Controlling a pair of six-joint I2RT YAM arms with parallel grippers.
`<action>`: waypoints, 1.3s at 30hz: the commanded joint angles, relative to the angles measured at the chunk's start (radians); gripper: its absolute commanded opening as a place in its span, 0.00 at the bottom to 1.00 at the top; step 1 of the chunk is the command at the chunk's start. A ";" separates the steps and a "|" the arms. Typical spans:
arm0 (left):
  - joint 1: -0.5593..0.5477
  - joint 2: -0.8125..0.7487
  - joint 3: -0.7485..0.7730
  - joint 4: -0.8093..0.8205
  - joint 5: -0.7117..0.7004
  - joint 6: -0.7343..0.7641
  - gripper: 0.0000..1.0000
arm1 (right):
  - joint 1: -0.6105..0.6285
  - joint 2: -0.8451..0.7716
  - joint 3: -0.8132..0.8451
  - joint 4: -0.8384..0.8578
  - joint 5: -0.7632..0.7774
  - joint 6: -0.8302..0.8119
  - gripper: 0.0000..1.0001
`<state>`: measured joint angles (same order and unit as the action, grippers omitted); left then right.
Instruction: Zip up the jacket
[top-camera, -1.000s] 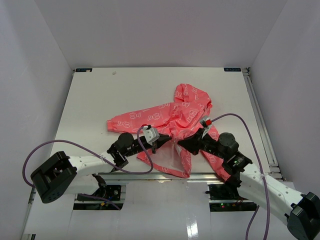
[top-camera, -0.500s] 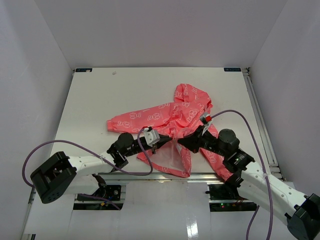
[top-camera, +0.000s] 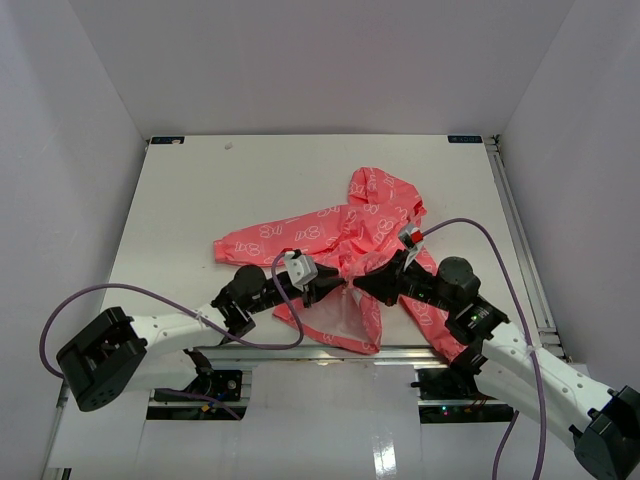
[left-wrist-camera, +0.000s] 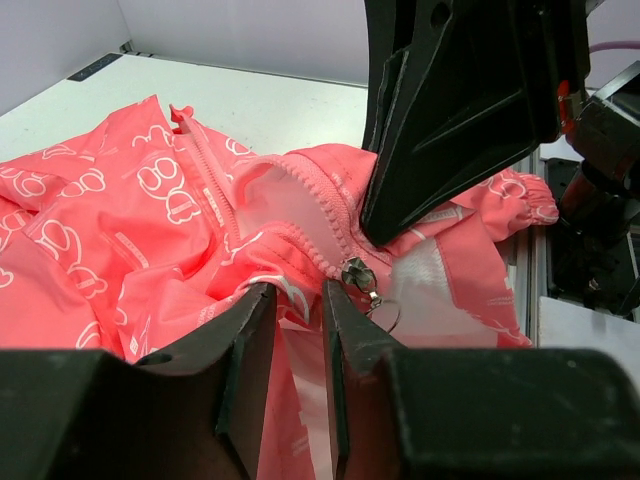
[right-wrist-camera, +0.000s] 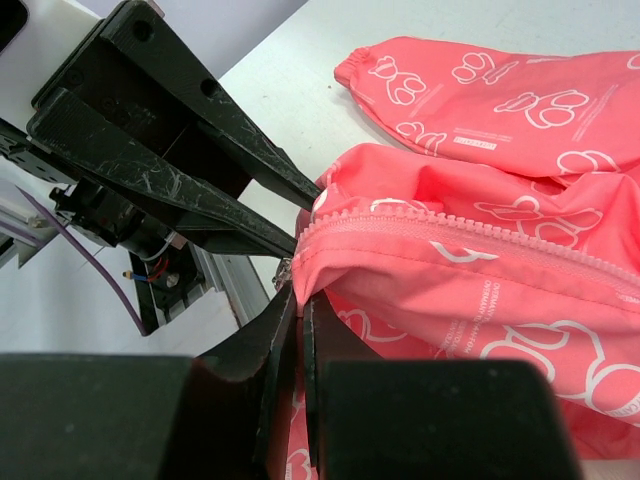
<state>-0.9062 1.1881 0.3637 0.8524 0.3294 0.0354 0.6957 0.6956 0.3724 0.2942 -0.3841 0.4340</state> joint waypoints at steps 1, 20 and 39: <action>-0.014 -0.045 0.001 0.010 0.055 -0.063 0.38 | -0.002 0.006 -0.008 0.126 -0.008 -0.021 0.08; -0.014 -0.080 0.009 -0.042 0.094 -0.104 0.43 | -0.002 -0.017 -0.069 0.142 0.028 -0.020 0.08; -0.006 -0.291 0.089 -0.403 -0.217 -0.483 0.62 | -0.002 -0.013 -0.086 0.174 0.004 -0.018 0.08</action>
<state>-0.9138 0.9150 0.4143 0.5659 0.1836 -0.2954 0.6949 0.6868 0.2955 0.3972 -0.3695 0.4297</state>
